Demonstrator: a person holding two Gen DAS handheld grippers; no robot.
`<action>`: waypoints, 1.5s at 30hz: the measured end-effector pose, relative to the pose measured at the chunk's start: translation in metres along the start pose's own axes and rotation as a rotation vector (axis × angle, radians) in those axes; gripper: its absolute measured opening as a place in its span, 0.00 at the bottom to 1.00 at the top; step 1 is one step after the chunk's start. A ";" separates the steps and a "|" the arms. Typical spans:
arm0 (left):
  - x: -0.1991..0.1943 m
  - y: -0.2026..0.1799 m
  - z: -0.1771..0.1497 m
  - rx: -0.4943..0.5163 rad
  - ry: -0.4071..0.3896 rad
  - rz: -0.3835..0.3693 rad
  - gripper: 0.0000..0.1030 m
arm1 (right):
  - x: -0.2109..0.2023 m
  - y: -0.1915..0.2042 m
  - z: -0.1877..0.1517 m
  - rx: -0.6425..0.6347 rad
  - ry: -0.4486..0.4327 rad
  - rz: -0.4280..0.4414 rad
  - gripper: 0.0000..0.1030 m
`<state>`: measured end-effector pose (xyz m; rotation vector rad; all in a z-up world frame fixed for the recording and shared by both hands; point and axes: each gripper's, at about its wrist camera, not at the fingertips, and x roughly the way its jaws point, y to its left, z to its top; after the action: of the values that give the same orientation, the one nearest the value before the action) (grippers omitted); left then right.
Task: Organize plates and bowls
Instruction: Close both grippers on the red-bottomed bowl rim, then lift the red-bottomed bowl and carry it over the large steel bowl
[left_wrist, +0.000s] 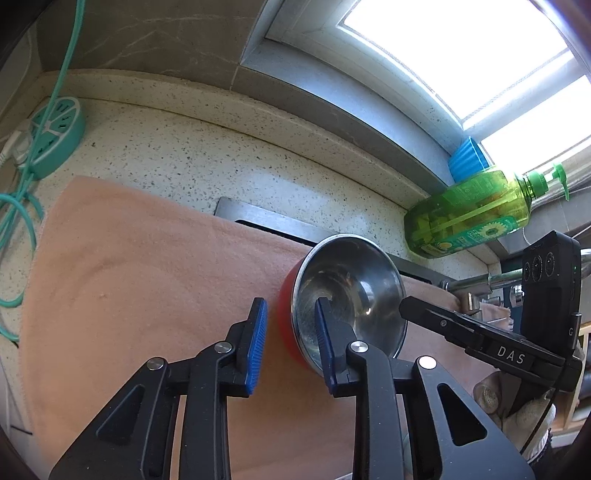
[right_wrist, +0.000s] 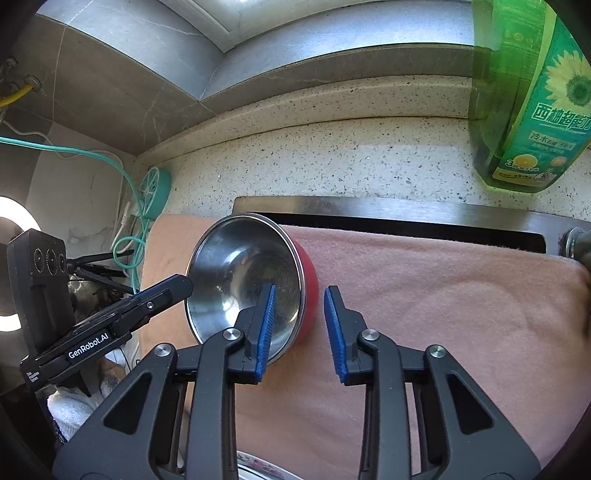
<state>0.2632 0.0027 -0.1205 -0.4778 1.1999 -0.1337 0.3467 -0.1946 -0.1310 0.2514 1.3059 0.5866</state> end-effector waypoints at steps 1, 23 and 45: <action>0.002 0.001 0.001 -0.005 0.004 -0.003 0.19 | 0.001 0.000 0.000 -0.001 0.003 -0.001 0.20; 0.007 -0.005 -0.002 0.047 0.027 -0.003 0.10 | 0.004 0.009 -0.007 -0.008 -0.010 -0.041 0.09; -0.078 0.002 -0.042 0.080 -0.083 -0.067 0.10 | -0.052 0.067 -0.065 -0.063 -0.090 0.029 0.09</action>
<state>0.1952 0.0195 -0.0655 -0.4495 1.0940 -0.2167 0.2598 -0.1771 -0.0717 0.2424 1.1967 0.6334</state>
